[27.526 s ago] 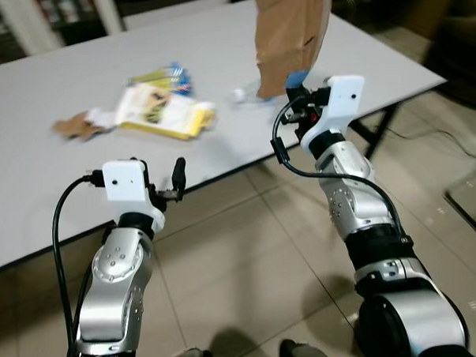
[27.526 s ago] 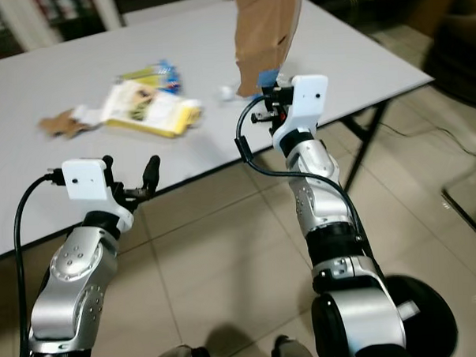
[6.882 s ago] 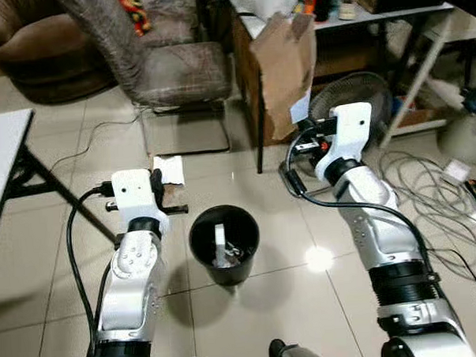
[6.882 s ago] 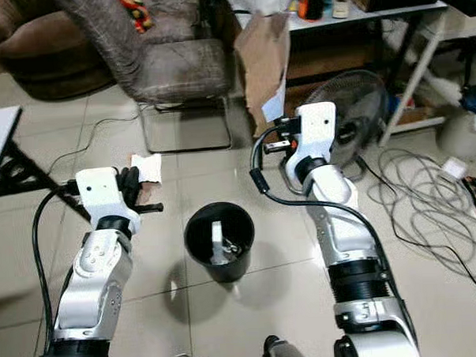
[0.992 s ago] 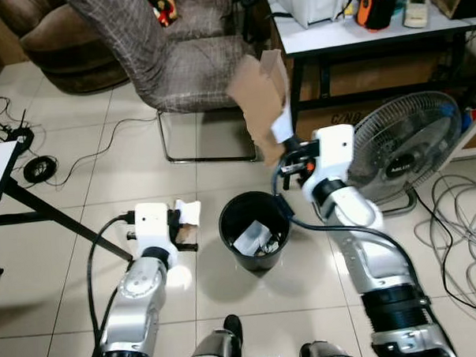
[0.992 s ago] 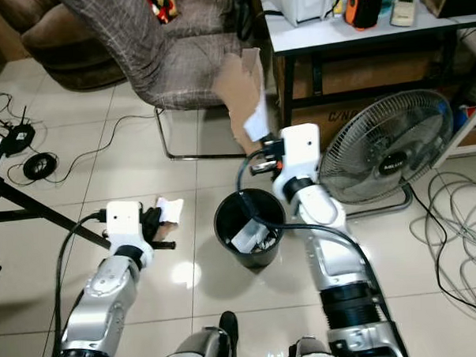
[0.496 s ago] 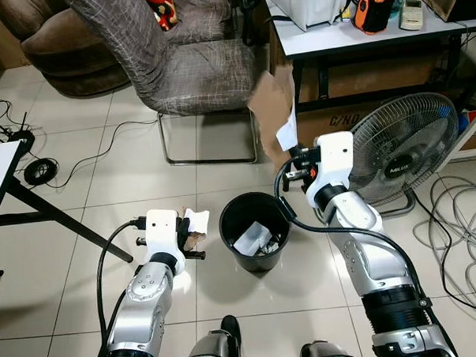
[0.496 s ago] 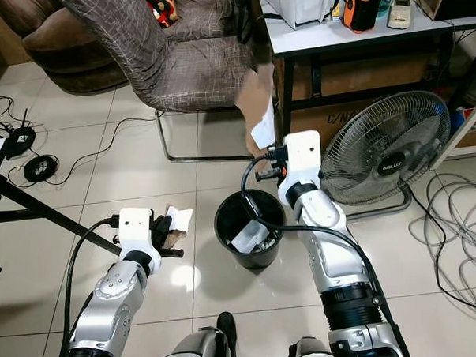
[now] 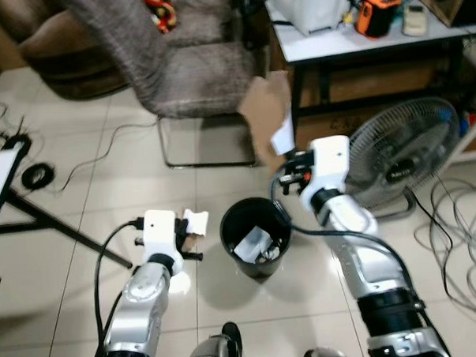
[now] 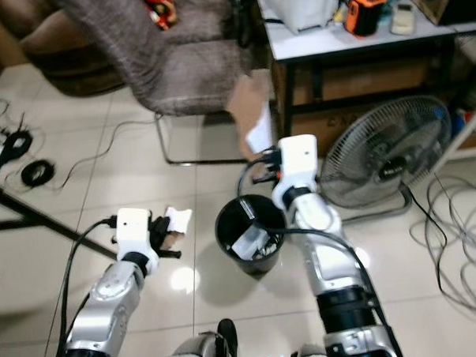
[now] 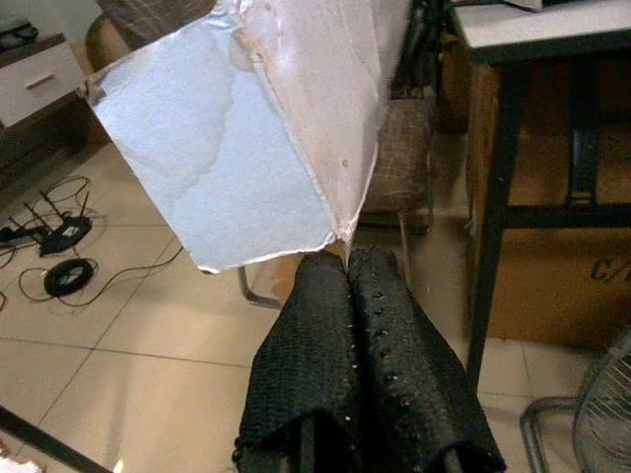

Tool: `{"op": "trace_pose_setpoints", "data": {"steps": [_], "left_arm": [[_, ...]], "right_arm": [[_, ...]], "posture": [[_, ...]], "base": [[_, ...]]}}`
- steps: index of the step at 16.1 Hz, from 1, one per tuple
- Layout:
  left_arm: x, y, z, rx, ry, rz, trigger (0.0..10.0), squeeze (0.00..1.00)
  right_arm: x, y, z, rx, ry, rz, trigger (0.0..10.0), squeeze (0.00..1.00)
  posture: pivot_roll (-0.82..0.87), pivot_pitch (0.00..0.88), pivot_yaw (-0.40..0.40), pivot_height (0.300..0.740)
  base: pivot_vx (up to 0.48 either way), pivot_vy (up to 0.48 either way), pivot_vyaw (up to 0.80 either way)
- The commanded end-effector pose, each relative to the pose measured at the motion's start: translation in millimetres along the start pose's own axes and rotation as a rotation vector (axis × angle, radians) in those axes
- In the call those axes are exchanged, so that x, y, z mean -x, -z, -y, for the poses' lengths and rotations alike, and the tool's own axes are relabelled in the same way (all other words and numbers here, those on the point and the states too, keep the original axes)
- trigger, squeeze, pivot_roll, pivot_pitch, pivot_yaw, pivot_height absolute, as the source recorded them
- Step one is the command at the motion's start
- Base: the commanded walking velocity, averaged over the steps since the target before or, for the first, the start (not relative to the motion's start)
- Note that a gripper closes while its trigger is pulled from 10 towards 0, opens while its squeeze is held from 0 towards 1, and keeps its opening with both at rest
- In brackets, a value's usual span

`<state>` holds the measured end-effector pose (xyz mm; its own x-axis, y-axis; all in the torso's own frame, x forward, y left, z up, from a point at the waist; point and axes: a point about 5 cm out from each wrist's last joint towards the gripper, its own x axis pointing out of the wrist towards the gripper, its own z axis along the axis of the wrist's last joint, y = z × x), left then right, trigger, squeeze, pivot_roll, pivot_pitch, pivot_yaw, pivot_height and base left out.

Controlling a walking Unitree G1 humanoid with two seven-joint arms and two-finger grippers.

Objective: Picking trash to rubbish bin

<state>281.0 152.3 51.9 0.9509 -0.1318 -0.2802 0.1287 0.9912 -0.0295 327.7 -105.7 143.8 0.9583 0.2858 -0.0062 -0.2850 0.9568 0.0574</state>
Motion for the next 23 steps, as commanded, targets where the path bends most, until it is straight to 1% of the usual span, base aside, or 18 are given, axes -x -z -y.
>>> {"op": "trace_pose_setpoints", "data": {"steps": [1, 20, 21, 23], "left_arm": [[1.8, 6.5, 1.3, -0.005, 0.013, -0.025, 0.0, 0.00], [2.3, 12.2, 2.8, -0.014, 0.016, -0.048, 0.0, 0.00], [2.5, 10.3, 3.0, -0.010, 0.018, -0.029, 0.0, 0.00], [2.4, 12.2, 2.3, -0.006, 0.015, -0.037, 0.0, 0.00]], "right_arm": [[0.7, 2.7, 1.7, 0.008, 0.008, -0.019, 10.0, 0.00], [0.4, 4.0, 2.4, 0.019, 0.012, -0.028, 10.0, 0.00], [0.8, 6.3, 2.1, 0.021, 0.012, -0.035, 10.0, 0.00], [1.3, 10.7, 2.5, 0.023, 0.012, -0.050, 10.0, 0.00]], "posture": [[-0.09, 0.213, 0.117, 0.740], [-0.09, 0.215, 0.115, 0.740], [-0.09, 0.215, 0.115, 0.740], [-0.09, 0.215, 0.115, 0.740]], "base": [[0.319, 0.000, 0.00], [0.328, 0.000, 0.00], [0.000, 0.000, 0.00], [0.000, 0.000, 0.00]]}}
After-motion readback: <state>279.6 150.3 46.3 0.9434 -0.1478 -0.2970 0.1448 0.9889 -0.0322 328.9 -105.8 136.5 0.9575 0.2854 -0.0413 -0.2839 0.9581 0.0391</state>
